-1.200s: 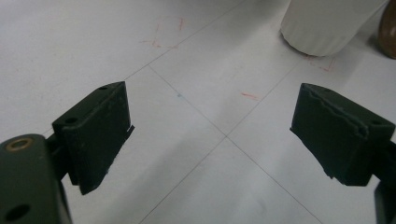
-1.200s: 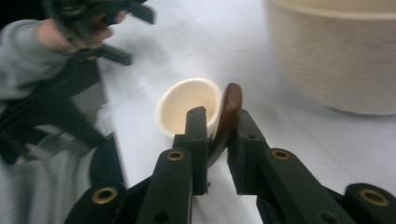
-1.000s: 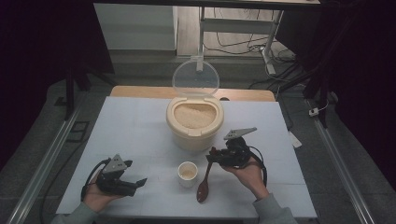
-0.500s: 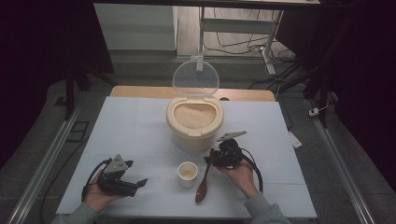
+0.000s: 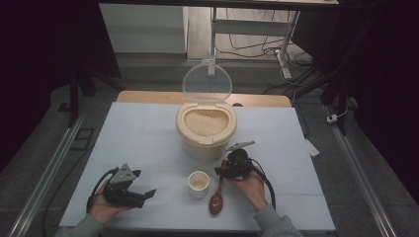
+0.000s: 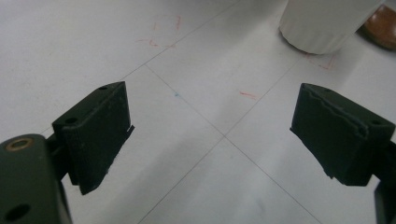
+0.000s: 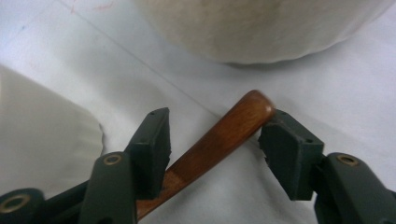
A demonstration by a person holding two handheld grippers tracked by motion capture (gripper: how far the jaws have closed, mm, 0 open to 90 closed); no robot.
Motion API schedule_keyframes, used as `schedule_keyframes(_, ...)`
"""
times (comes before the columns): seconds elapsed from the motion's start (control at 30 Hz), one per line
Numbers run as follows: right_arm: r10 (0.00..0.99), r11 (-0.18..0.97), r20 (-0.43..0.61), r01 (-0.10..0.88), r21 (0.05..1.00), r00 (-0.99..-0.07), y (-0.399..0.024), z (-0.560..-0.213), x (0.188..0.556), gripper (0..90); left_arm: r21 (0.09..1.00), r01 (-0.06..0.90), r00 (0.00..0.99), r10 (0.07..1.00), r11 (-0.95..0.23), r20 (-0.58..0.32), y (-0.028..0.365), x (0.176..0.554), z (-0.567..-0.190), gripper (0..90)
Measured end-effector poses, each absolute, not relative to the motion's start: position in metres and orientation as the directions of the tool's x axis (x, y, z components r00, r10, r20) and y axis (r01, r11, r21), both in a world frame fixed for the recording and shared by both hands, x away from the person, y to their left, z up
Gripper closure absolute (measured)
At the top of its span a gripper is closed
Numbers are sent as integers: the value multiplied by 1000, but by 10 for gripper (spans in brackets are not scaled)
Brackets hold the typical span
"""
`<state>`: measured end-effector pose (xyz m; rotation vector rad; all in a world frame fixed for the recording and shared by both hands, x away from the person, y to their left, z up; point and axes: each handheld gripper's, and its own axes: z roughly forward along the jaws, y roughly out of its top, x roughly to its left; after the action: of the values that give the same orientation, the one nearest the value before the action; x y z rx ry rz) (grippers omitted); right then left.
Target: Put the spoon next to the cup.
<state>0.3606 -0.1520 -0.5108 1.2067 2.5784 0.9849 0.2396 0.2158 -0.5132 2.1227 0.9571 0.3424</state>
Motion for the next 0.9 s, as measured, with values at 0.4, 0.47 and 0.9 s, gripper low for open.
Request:
schedule_keyframes(0.4, 663, 400, 144, 510, 761, -735, -191, -482, 340, 402, 750, 518, 672, 738, -410, -61, 218, 239, -512, 118)
schedule_keyframes(0.47, 655, 397, 140, 496, 772, -742, -195, -480, 336, 403, 753, 517, 670, 739, -407, -61, 218, 238, -512, 118)
schedule_keyframes(0.9, 657, 370, 62, 393, 842, -751, -268, -481, 306, 417, 759, 516, 665, 744, -396, -64, 219, 238, -511, 117)
